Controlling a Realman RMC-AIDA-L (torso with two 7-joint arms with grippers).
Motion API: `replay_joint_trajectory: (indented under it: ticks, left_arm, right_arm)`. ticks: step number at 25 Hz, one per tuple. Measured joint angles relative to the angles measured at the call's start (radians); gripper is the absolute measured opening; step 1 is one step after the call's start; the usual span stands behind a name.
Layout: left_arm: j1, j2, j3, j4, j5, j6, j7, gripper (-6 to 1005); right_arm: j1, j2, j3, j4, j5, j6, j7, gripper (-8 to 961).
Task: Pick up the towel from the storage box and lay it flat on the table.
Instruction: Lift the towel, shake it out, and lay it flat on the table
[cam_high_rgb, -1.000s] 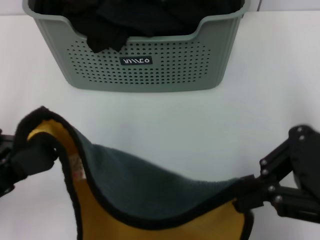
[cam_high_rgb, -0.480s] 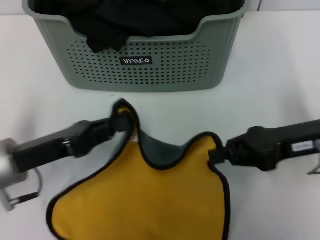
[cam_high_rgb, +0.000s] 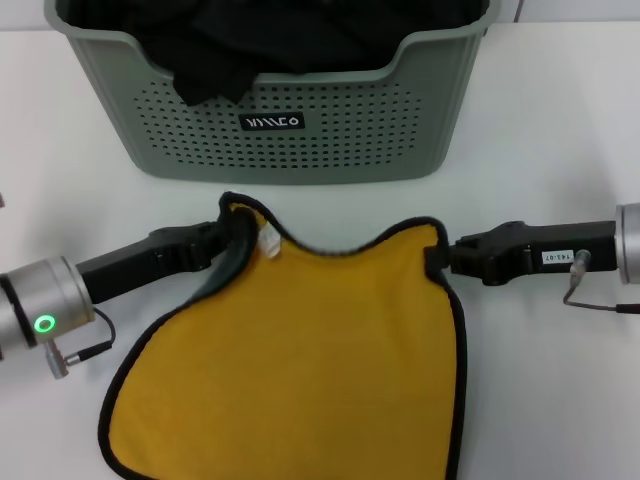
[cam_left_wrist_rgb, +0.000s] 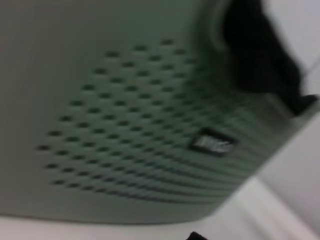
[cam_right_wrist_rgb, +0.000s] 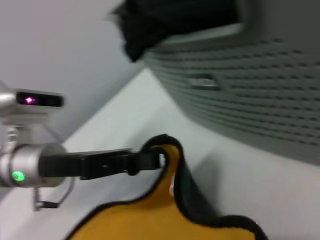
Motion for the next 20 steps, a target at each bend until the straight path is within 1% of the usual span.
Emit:
replay_joint_trajectory:
  ticks: [1,2,6,13,16,18,20]
  left_arm:
    - [0.000,0.000,0.000,0.000,0.000,0.000,0.000,43]
    - [-0.001,-0.003,-0.001,0.001,0.000,-0.036,0.005,43]
    - [-0.004,-0.005,-0.003,0.003,0.000,-0.111,0.023,45]
    - [-0.005,0.009,-0.006,0.007,-0.007,-0.123,0.073,47]
    - [-0.005,0.012,-0.011,0.020,-0.009,-0.125,0.074,49]
    - [-0.001,0.010,-0.035,0.027,-0.011,-0.131,0.071,49]
    - [0.007,0.000,-0.090,0.029,-0.012,-0.139,0.071,50]
  right_arm:
    - [0.000,0.000,0.000,0.000,0.000,0.000,0.000,37]
    - [-0.001,0.003,-0.005,0.030,-0.001,0.059,-0.020,37]
    - [0.008,0.004,-0.005,0.071,-0.001,0.116,-0.039,37]
    - [0.010,0.008,-0.006,0.080,0.008,0.192,-0.087,38]
    - [0.011,0.011,-0.006,0.073,0.013,0.209,-0.109,38]
    - [0.009,0.013,-0.007,0.065,0.027,0.250,-0.110,39]
    - [0.006,0.013,-0.008,0.061,0.041,0.281,-0.115,39]
